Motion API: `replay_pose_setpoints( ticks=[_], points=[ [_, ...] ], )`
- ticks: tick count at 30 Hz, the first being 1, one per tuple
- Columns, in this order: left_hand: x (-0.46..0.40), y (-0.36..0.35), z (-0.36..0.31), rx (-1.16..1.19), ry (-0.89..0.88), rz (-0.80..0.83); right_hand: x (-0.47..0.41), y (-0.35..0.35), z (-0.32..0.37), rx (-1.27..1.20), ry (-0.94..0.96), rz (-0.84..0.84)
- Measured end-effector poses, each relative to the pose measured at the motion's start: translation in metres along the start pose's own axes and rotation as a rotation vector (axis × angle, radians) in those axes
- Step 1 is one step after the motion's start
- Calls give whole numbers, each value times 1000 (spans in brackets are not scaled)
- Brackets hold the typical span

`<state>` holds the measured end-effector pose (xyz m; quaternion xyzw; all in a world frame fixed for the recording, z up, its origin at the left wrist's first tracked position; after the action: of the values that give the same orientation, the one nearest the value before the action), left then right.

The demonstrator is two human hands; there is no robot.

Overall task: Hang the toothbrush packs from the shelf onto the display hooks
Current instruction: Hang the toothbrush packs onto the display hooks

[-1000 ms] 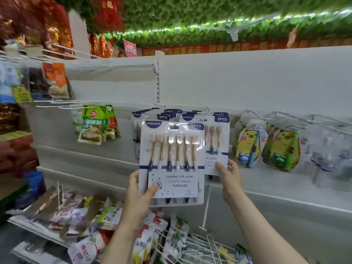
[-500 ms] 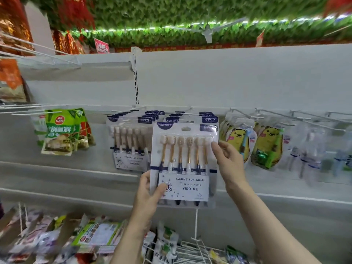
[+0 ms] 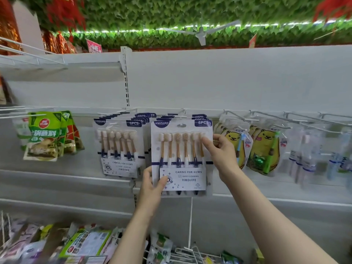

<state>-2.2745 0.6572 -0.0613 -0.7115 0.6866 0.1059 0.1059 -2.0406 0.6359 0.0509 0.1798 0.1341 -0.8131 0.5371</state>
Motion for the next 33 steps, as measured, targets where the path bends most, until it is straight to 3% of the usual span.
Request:
replay_pose_setpoints(
  ticks=[16,20,24,29,33],
  points=[
    [-24,2,6,-154,28,41,5,-6,-7,227,-64,6],
    [-9,-8,44,-252,199,69,25,4,-29,475,-155,47],
    [32,-39,76,-497,415,183,56,40,-57,721,-312,273],
    [83,-117,13,-813,198,406,94,135,-50,1169,-343,568],
    [138,-216,-62,-937,-18,609,110,241,-18,1389,-283,614]
  ],
)
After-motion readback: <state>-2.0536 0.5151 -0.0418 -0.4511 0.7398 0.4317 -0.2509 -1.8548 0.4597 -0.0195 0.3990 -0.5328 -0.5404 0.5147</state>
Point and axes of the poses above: each hand's wrist, its own x-axis away from the middle knuckle, its own y-axis out of the back of the hand, z = x × y, the point moved 7 cm from there along -x, towards the middle knuckle, and after that the axes turned 1 degree about x, right-handed, at the moved point
